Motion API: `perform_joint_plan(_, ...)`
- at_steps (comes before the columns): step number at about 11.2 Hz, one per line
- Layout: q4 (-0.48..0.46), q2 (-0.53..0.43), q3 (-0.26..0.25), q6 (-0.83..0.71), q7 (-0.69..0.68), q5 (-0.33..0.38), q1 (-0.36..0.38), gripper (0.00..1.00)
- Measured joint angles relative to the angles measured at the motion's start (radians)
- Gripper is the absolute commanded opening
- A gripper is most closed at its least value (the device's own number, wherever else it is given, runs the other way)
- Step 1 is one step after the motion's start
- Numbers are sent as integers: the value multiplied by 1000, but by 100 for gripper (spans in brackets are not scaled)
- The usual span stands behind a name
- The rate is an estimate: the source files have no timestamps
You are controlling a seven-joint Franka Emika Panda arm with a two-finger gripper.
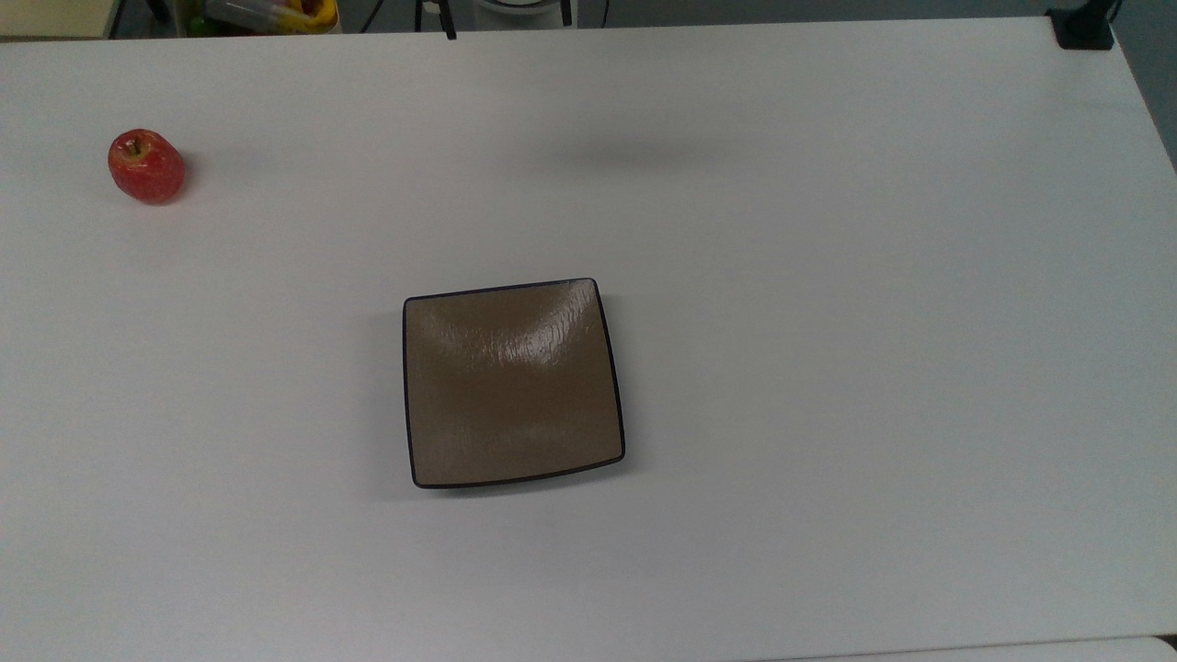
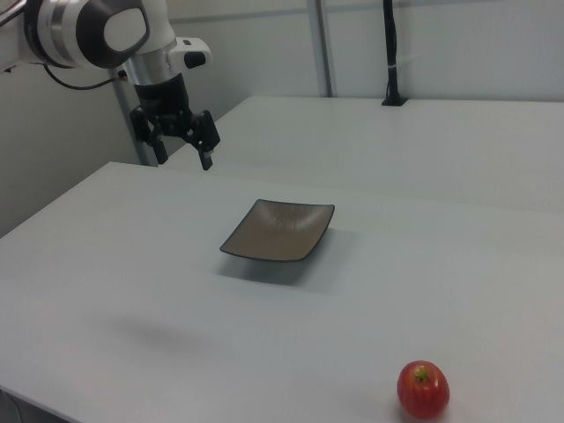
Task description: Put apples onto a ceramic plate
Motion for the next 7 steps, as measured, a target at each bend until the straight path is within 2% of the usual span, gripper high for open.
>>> perform_joint_plan(7, -10, 0, -4, 0, -2, -1, 8, 100)
